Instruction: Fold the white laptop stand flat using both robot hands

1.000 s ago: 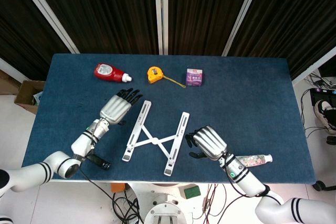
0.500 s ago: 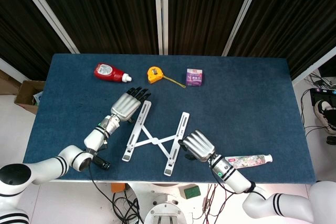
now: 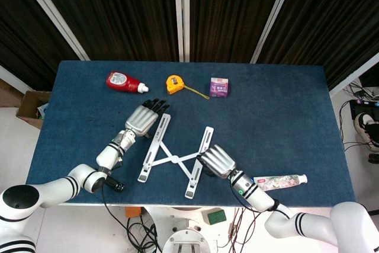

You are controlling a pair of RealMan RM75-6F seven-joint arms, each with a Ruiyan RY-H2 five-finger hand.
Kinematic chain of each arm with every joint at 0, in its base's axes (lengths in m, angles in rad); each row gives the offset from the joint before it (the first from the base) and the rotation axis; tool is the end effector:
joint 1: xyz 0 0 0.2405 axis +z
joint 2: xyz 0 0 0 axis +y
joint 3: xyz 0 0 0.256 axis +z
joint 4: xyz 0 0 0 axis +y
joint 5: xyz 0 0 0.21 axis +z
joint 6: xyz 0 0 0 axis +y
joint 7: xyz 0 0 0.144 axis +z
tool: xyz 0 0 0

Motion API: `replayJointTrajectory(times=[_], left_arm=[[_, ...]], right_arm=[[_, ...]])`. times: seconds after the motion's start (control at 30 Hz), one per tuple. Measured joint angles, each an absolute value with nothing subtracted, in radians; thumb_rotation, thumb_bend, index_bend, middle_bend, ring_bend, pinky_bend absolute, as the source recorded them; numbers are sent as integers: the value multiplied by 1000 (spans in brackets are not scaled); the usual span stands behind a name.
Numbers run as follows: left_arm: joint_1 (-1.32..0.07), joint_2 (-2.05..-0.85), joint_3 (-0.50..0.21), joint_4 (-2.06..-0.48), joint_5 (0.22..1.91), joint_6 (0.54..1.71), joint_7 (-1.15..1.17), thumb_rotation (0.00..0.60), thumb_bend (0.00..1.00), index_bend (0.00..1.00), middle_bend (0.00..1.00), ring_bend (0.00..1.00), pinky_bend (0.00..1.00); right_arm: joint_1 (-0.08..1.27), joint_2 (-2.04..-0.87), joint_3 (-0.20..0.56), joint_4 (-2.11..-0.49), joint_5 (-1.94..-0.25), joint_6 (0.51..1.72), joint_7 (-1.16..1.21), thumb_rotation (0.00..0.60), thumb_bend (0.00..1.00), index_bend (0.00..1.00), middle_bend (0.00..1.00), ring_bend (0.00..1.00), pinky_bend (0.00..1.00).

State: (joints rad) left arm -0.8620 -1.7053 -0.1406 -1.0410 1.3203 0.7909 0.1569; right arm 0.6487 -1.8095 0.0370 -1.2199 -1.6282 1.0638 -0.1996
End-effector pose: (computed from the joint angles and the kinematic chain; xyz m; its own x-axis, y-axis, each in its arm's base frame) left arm -0.1581 0.3903 -0.0550 0.6247 0.2212 0.7489 0.7283 -0.5111 -0.4565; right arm -0.1366 -0.2735 -0.0943 0.5154 -0.1571 0.8424 -0.6752 -0.6798 0.2863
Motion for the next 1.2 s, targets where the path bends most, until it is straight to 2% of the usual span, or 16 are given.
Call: replayJointTrajectory(times=[0.67, 1.2], left_arm=[[-878, -1733, -138, -1058, 1343, 769, -1, 600, 50, 3, 0, 0, 138], [-913, -1770, -139, -1088, 1365, 754, -55, 600, 49, 3, 0, 0, 138]], right_arm=[[673, -1910, 53, -1059, -1651, 1141, -129, 600, 0, 766, 791, 778, 898], [688, -1945, 54, -1000, -1653, 1166, -91, 600, 0, 769, 791, 778, 898]])
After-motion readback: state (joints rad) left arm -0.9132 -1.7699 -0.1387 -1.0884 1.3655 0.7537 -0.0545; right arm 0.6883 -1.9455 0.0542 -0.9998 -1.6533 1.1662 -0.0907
